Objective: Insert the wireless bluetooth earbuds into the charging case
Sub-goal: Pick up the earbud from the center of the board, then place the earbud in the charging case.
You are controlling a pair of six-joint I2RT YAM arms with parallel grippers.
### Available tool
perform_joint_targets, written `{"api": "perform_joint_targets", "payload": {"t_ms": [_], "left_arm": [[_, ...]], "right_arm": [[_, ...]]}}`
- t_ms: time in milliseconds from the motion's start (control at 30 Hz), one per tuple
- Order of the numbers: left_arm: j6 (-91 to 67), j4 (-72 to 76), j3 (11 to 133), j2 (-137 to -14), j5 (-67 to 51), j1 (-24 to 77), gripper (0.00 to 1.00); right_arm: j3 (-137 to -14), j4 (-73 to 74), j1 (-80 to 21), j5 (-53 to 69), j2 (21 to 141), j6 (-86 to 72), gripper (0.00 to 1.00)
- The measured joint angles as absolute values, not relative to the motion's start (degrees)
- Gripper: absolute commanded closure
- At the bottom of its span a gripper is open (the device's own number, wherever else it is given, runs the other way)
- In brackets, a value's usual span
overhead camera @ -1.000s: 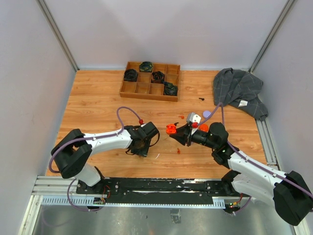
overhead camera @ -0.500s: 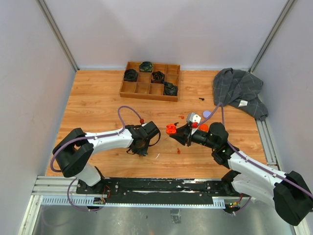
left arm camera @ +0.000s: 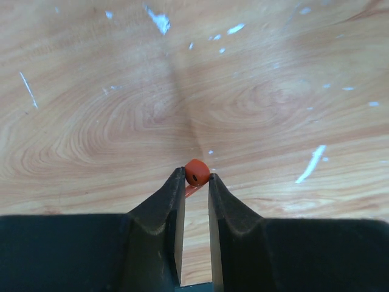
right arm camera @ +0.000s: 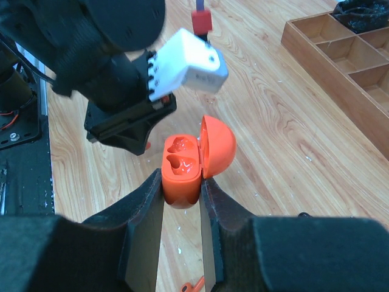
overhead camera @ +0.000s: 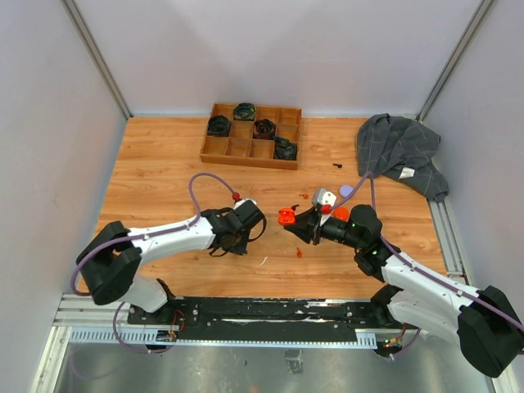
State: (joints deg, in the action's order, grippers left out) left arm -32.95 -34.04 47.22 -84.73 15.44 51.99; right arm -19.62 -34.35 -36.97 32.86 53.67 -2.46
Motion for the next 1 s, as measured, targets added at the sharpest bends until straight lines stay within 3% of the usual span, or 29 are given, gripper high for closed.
{"api": "perform_joint_targets", "payload": {"t_ms": [100,500,1000], "left_arm": [[-32.2,-32.1,46.9,-79.6,15.6,52.0,0.93],[-27.4,-13.8,42.0,-57.6,7.9,52.0,0.90],[-21.2,10.9,39.2,-51.7,-8.9,52.0,0.89]], "right_arm": [[-19.6,-34.4,-37.0,32.8,53.7,-2.5,0.92],[-17.2,-37.3,-37.0,32.2,53.7,-2.5,0.92],[-15.8,-50.7,-37.0,34.9,54.4,-1.2,0.93]]}}
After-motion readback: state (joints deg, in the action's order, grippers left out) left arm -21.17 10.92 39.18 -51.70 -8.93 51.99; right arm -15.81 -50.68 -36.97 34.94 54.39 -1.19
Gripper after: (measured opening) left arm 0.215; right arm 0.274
